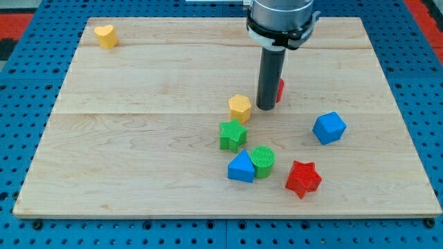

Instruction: Make the red circle to the center tiop

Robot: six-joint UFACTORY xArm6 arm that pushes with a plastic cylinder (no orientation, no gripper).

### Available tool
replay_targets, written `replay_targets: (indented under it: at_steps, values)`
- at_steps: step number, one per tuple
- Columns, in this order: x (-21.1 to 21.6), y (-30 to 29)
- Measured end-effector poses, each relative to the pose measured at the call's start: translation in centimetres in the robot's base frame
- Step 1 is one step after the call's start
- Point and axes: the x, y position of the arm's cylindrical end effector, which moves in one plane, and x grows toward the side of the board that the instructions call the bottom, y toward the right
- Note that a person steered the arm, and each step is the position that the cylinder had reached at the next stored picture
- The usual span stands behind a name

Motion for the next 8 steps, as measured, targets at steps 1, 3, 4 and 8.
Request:
replay_targets:
  at_steps: [1,3,4,8]
  values:
    - [-0.1,2.9]
    - [-7.2,1.1]
    - [-8.8,-1.4]
    - [-7.8,-3.6]
